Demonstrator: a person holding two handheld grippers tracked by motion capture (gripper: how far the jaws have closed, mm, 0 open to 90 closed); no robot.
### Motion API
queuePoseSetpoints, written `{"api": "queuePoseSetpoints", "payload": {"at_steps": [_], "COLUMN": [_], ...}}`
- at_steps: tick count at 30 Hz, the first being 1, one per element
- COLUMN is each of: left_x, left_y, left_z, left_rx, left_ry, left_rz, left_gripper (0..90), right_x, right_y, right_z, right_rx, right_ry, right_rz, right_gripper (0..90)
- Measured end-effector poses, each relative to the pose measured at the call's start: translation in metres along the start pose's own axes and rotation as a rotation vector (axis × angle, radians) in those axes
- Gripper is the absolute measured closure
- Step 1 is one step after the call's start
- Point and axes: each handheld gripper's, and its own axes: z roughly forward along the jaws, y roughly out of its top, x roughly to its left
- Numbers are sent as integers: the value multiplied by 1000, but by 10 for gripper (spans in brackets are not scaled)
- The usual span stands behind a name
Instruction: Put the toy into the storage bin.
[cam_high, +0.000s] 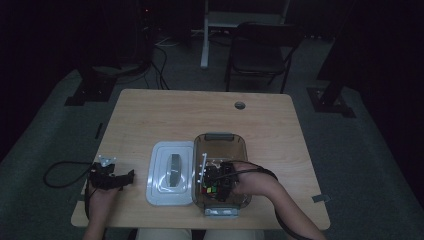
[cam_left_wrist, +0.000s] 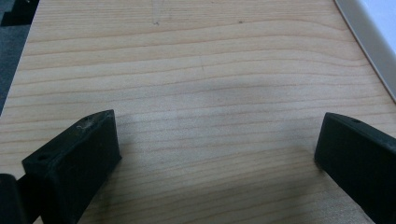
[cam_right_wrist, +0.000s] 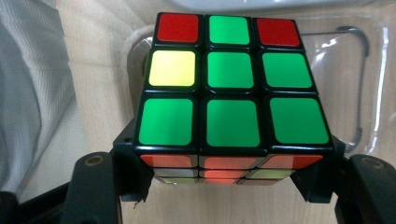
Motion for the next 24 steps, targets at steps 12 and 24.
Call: {"api": "queuePoseSetpoints", "payload": {"at_steps": [12,24], "left_x": [0,0], "left_y": [0,0], "left_z": [0,0], "left_rx": [0,0], "left_ry": [-2,-2], "left_rz": [2,2], "left_gripper": [7,7], "right_x": [1,0], "right_y": [10,10], "right_z": [17,16], "right_rx": [145,133], "right_ry": [-1,10], "right_rz": [-22,-28], "right_gripper": [340,337]}}
